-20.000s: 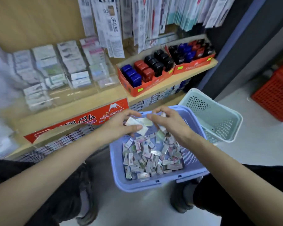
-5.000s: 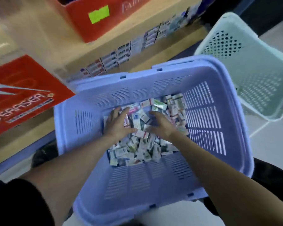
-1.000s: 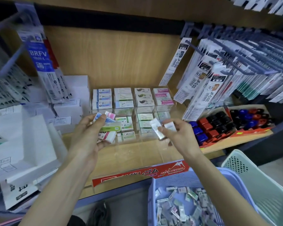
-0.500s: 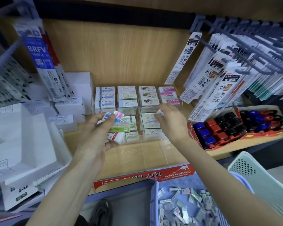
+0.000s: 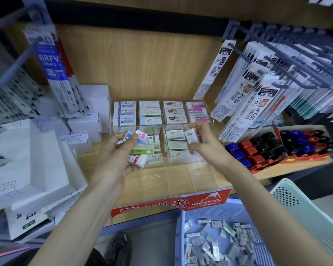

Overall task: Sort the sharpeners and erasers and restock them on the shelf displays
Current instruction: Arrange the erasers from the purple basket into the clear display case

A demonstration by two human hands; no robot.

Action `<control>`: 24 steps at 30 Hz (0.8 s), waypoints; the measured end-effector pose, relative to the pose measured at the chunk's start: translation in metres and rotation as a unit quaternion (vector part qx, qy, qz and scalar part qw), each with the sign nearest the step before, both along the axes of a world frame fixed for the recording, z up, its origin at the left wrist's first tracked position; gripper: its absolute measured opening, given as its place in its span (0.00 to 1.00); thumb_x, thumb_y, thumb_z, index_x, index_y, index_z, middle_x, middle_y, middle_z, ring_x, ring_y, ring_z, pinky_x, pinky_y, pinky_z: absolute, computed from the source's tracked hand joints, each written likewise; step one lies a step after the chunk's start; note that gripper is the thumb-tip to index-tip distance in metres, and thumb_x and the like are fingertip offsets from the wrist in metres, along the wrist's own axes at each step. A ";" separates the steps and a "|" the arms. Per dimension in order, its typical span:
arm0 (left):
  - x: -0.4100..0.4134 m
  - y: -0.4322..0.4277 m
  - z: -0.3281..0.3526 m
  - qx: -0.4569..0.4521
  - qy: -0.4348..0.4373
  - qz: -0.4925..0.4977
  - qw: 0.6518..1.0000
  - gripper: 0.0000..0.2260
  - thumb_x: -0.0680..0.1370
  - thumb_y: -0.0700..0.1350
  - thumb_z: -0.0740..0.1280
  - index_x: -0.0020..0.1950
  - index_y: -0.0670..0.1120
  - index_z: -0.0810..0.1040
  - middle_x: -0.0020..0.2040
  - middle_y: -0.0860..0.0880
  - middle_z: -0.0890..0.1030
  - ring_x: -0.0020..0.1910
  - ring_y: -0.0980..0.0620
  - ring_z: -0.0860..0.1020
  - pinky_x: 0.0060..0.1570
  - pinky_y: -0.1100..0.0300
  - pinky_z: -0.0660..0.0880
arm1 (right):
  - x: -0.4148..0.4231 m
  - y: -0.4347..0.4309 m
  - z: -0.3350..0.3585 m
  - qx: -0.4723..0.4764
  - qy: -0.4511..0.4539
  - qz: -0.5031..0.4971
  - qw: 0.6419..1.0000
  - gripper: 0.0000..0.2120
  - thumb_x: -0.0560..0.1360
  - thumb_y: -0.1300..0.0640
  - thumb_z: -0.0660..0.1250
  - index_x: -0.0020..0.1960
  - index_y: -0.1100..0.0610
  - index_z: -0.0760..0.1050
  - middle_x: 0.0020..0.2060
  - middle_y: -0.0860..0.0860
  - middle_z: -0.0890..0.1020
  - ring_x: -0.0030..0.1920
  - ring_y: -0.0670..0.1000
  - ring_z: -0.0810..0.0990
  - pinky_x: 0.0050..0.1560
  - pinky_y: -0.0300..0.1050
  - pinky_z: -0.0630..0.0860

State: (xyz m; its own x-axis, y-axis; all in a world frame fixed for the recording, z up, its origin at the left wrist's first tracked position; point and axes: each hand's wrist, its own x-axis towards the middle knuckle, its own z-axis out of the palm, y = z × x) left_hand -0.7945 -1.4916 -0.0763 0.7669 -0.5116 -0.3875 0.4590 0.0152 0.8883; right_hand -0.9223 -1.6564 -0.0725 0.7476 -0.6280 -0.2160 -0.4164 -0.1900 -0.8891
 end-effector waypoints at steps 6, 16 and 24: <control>-0.002 0.000 0.001 -0.001 0.002 -0.010 1.000 0.14 0.76 0.46 0.68 0.61 0.46 0.76 0.51 0.46 0.83 0.41 0.52 0.82 0.35 0.57 0.76 | -0.020 0.019 -0.011 0.134 -0.143 -0.079 0.977 0.15 0.74 0.71 0.65 0.58 0.60 0.68 0.51 0.55 0.82 0.40 0.50 0.83 0.41 0.43 0.78; 0.001 0.004 0.001 0.003 0.002 0.003 1.000 0.13 0.76 0.45 0.68 0.61 0.47 0.75 0.48 0.48 0.83 0.38 0.54 0.82 0.26 0.63 0.76 | -0.022 0.042 -0.016 0.350 -0.330 -0.149 0.864 0.14 0.73 0.76 0.54 0.44 0.63 0.75 0.42 0.56 0.80 0.41 0.49 0.77 0.37 0.37 0.74; 0.002 0.005 0.001 0.004 0.001 0.003 1.000 0.14 0.76 0.45 0.68 0.62 0.47 0.75 0.48 0.48 0.83 0.36 0.56 0.82 0.27 0.62 0.77 | -0.019 0.052 -0.029 0.192 -0.260 -0.131 0.937 0.19 0.72 0.75 0.63 0.55 0.55 0.69 0.47 0.53 0.84 0.50 0.53 0.80 0.54 0.45 0.74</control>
